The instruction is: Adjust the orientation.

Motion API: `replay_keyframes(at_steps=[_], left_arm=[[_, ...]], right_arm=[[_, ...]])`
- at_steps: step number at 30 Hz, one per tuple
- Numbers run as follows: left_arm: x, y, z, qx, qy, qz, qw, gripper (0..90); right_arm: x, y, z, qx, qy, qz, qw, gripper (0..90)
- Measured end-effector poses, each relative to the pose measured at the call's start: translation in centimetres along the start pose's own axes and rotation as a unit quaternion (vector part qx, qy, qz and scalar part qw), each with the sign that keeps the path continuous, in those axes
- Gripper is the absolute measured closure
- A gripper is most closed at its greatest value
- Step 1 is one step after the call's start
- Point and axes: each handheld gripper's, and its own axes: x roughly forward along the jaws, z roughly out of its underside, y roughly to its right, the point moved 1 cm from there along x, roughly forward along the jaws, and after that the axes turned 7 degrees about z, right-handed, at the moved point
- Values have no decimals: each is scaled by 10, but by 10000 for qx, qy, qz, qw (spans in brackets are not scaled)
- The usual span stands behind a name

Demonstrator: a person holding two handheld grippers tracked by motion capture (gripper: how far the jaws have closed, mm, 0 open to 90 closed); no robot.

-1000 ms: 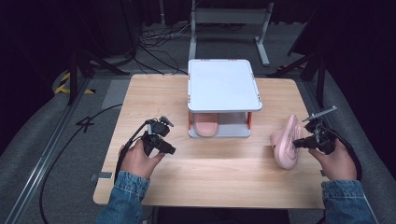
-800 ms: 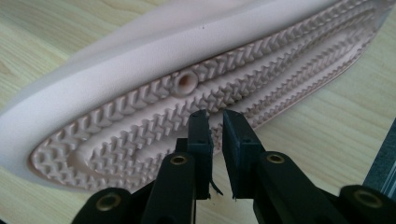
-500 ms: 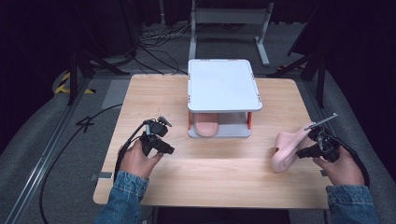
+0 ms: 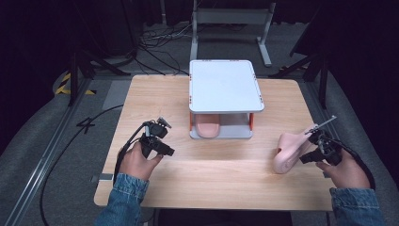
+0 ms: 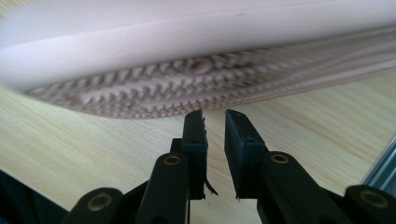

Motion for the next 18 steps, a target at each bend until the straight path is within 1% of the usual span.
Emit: replay_keyframes(at_steps=[2, 4, 5, 7, 9, 10, 11, 12, 13, 14, 15, 16, 18], left_arm=[[0, 0, 1, -5, -11, 6, 10000, 557], [1, 0, 2, -19, -21, -16, 10000, 557], [2, 0, 3, -74, -16, 17, 10000, 557], [2, 0, 5, -95, -28, 10, 10000, 557], [1, 0, 7, -102, -30, 2, 9999, 557], [1, 0, 7, -114, -26, 2, 9999, 557], [0, 0, 8, -115, -32, 0, 9999, 557], [0, 0, 9, -117, 10, -24, 9999, 557], [0, 0, 9, -94, -6, -29, 10000, 557], [0, 0, 9, -94, -6, -29, 10000, 557], [0, 0, 9, -116, -22, 5, 9999, 557], [1, -1, 10, -129, -30, -3, 9999, 557], [2, -2, 9, -108, -49, -4, 9999, 557]], right_arm=[[-16, 1, 1, -5, 252, 65, 9997, 782], [-38, -2, -1, -19, 718, 147, 9973, 782], [-43, -3, -2, -27, 856, 168, 9962, 782], [-53, -5, -9, -61, 1222, 177, 9923, 783], [-55, -10, -21, -138, 1415, 166, 9897, 783], [-53, -12, -25, -173, 1425, 170, 9895, 780], [-50, -15, -31, -226, 1384, 134, 9900, 778], [-45, -18, -37, -271, 1342, 143, 9905, 776], [-39, -21, -42, -331, 1276, 168, 9911, 777], [-39, -21, -42, -331, 1276, 168, 9911, 777], [-34, -24, -45, -360, 1201, 196, 9919, 780], [-30, -25, -47, -413, 1120, 209, 9926, 786], [-24, -25, -47, -391, 965, 271, 9942, 795]])
